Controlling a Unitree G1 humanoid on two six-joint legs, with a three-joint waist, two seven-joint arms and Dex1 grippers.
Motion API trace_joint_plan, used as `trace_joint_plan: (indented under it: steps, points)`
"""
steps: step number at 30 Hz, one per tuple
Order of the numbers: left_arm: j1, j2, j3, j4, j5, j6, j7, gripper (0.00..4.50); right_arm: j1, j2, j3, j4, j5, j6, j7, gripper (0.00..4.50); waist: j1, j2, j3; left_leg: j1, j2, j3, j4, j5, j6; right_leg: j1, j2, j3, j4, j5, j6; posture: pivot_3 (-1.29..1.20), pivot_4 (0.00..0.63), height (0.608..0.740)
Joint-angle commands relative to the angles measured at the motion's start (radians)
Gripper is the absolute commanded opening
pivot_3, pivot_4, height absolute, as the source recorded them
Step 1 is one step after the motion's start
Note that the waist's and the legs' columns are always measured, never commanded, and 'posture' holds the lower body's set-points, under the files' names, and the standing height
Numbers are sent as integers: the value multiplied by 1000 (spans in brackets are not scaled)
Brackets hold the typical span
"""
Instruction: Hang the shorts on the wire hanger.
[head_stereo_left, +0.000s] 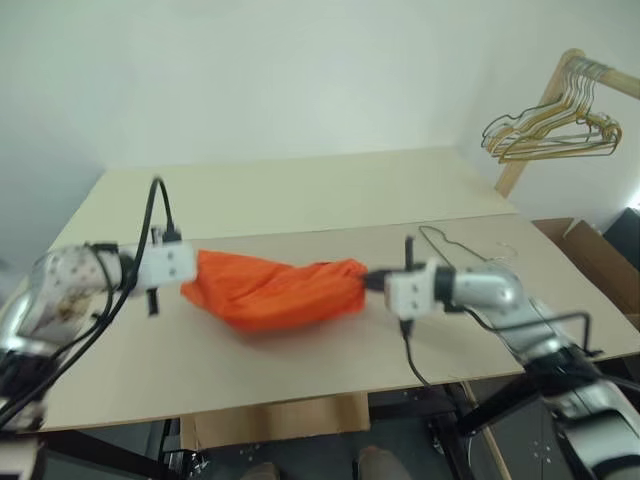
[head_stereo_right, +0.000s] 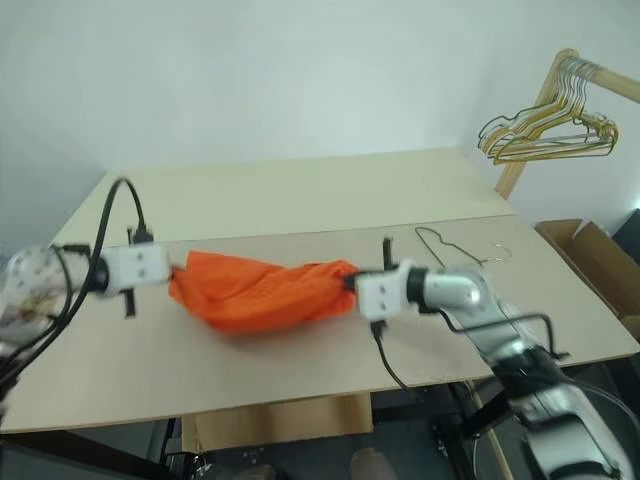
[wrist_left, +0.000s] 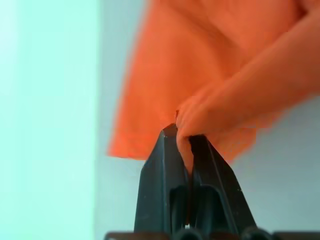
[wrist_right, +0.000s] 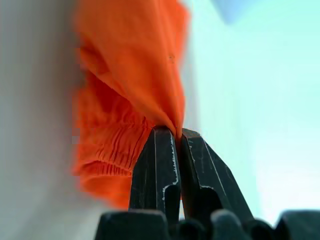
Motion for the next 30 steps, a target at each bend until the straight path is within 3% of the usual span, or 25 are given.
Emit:
trace_joint_plan:
  steps: [1,6,8,10,14,16,21,24,28,30]
  points:
    - [-303,-115,-34,285,152,28,289,43,-254,69,-47,304,-171,-11,-316,0,-2,-1,0,0,-2,-1,1,0,0,0,-1,-1,1,0,0,-159,0,740]
    - [-784,-258,-58,817,257,-59,767,43,-630,198,-61,781,-275,10,-774,0,-35,-3,-1,-18,-7,-3,3,1,-1,-18,-6,-2,7,0,0,-145,0,740]
    - [-930,-282,-51,943,272,-88,936,43,-743,229,-91,903,-274,13,-964,0,-50,-4,-1,-33,-9,-3,6,6,-9,-34,-8,-1,15,0,0,-147,0,740]
    - [-1017,-292,-54,1004,289,-130,1072,43,-805,236,-113,969,-272,-36,-1124,0,-64,-4,0,-39,-12,-3,5,7,-11,-40,-12,1,17,0,1,-153,0,740]
    - [-1031,-294,-79,1030,307,-263,1121,43,-775,214,-99,1003,-286,-162,-1149,0,-76,-4,-1,-37,-18,-3,2,4,-5,-42,-17,4,17,-3,5,-165,0,740]
    - [-973,-293,-81,1012,292,-348,1059,43,-698,187,-54,992,-322,-244,-1098,0,-82,-4,-1,-32,-20,-3,2,0,2,-37,-19,4,16,-3,6,-173,0,740]
    - [-620,-252,-102,778,218,-530,748,43,-459,83,60,934,-421,-433,-1004,0,-97,-4,-3,-22,-27,-4,4,0,11,-22,-24,4,13,-3,12,-175,0,740]
    - [-280,-206,-64,390,56,-433,499,43,-360,31,114,913,-476,-525,-971,0,-126,-3,-2,-24,-32,-4,4,5,14,-26,-29,6,14,-2,14,-176,0,740]
    - [209,-44,7,-223,-182,-118,209,43,-297,0,185,903,-551,-626,-944,0,-176,-3,-2,-29,-29,-6,4,6,12,-32,-26,10,19,-2,14,-171,0,740]
    - [315,15,37,-356,-223,-57,142,43,-291,-6,205,899,-575,-652,-941,0,-185,-3,-3,-27,-26,-7,3,6,12,-32,-23,11,18,-2,14,-165,0,740]
